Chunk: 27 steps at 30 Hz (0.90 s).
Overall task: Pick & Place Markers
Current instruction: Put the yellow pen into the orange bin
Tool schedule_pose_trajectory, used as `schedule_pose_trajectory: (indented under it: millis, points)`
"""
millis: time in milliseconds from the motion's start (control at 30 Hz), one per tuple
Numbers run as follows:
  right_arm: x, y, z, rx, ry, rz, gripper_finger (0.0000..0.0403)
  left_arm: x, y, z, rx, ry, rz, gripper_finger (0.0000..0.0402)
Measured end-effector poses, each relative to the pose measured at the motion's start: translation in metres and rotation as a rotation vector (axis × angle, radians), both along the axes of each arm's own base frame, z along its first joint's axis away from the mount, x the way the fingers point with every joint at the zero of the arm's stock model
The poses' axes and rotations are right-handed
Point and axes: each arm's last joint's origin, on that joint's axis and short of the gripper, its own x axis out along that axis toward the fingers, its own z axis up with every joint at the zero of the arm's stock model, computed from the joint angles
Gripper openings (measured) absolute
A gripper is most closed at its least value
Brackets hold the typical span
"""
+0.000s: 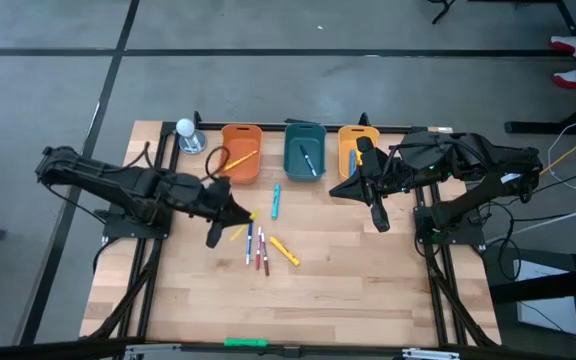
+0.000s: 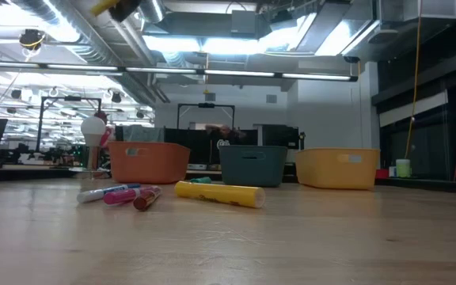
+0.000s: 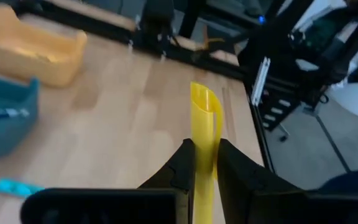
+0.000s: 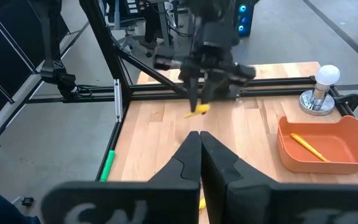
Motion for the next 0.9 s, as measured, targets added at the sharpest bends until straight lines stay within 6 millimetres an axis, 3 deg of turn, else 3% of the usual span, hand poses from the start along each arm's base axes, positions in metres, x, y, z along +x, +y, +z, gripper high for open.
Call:
schedule_pose_trajectory:
  millis: [433, 900]
  points:
    - [0.000, 0.000, 0.000, 0.001, 0.000, -0.001, 0.0000, -0.006, 0.027, 0.056, 0.136, -0.090, 0.074, 0.0037]
    - [0.000, 0.000, 0.000, -0.004, 0.000, 0.001, 0.0000, -0.014, 0.051, 0.087, 0.246, -0.148, 0.252, 0.0037]
